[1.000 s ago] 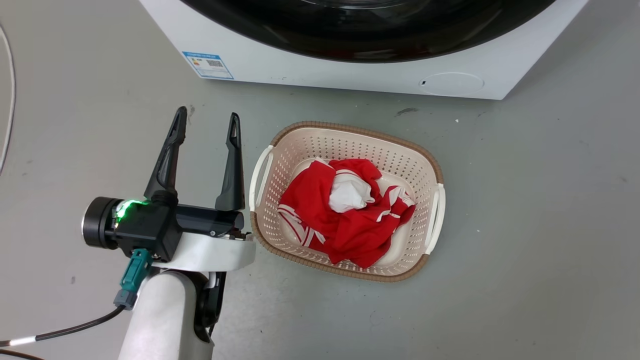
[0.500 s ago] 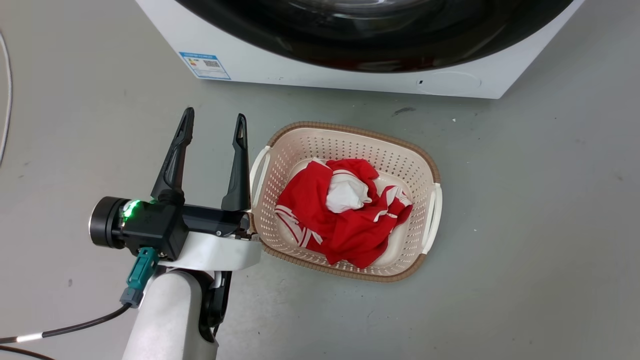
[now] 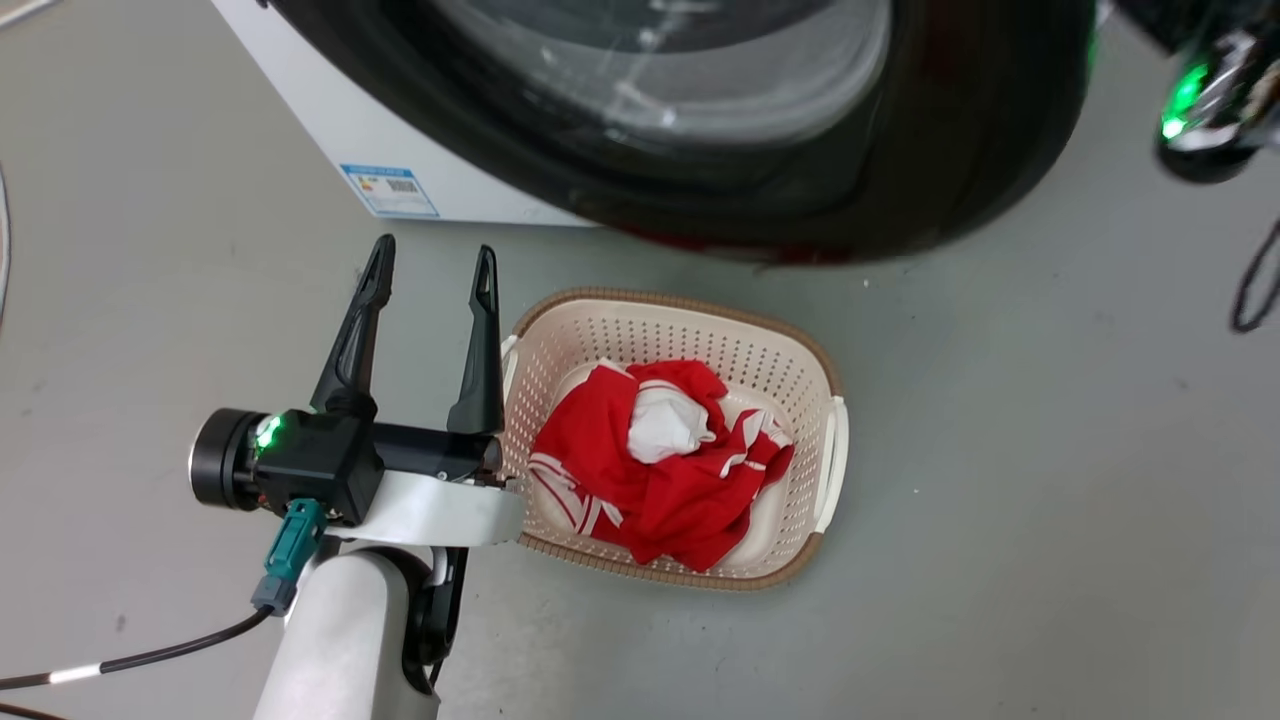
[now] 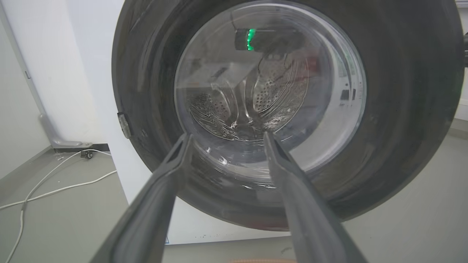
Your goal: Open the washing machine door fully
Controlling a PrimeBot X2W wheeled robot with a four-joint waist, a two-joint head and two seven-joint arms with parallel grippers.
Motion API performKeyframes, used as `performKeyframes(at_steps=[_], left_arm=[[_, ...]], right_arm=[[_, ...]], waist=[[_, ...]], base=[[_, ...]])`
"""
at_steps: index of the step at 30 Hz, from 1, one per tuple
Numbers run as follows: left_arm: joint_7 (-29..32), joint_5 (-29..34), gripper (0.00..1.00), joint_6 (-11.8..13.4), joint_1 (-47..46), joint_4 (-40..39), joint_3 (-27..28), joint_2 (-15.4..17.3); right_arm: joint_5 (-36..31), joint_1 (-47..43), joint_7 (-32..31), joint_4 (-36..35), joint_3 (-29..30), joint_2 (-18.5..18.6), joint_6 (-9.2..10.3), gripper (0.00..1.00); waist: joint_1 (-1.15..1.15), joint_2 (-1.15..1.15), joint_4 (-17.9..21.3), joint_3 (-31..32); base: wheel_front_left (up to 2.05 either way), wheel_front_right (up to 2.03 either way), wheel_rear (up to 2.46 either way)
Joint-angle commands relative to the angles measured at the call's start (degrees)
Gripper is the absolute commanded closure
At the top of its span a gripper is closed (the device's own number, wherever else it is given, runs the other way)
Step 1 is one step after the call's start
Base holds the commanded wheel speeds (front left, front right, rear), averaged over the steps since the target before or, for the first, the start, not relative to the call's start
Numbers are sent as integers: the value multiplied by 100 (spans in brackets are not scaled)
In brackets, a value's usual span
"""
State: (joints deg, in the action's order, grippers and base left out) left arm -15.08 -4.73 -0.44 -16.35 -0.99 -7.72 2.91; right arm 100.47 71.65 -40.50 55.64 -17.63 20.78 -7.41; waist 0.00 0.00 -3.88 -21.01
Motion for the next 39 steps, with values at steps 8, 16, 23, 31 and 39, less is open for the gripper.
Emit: performKeyframes(at_steps=[8,16,23,31,39], left_arm=[[-11,27,0,-41,248,147,42,-5],[-11,41,0,-96,560,285,83,-4],[-11,39,0,-124,873,379,26,-4],[-11,-45,0,-123,1065,447,-125,-3],[-11,-80,0,-71,1179,409,-136,-4]], right_arm=[[259,-657,-649,-488,-57,-210,-14,100],[356,-1478,-1084,-1199,-266,-463,-7,100],[419,-2222,-1276,-1917,-548,-759,-6,100],[517,-2864,-1423,-2541,-860,-927,-6,100],[507,-3141,-1303,-3012,-1200,-1137,-7,100]], waist=[[0,0,181,455],[0,0,252,968],[0,0,232,1392],[0,0,122,1713],[0,0,56,1793]], base=[[0,0,0],[0,0,0],[0,0,0],[0,0,0],[0,0,0]])
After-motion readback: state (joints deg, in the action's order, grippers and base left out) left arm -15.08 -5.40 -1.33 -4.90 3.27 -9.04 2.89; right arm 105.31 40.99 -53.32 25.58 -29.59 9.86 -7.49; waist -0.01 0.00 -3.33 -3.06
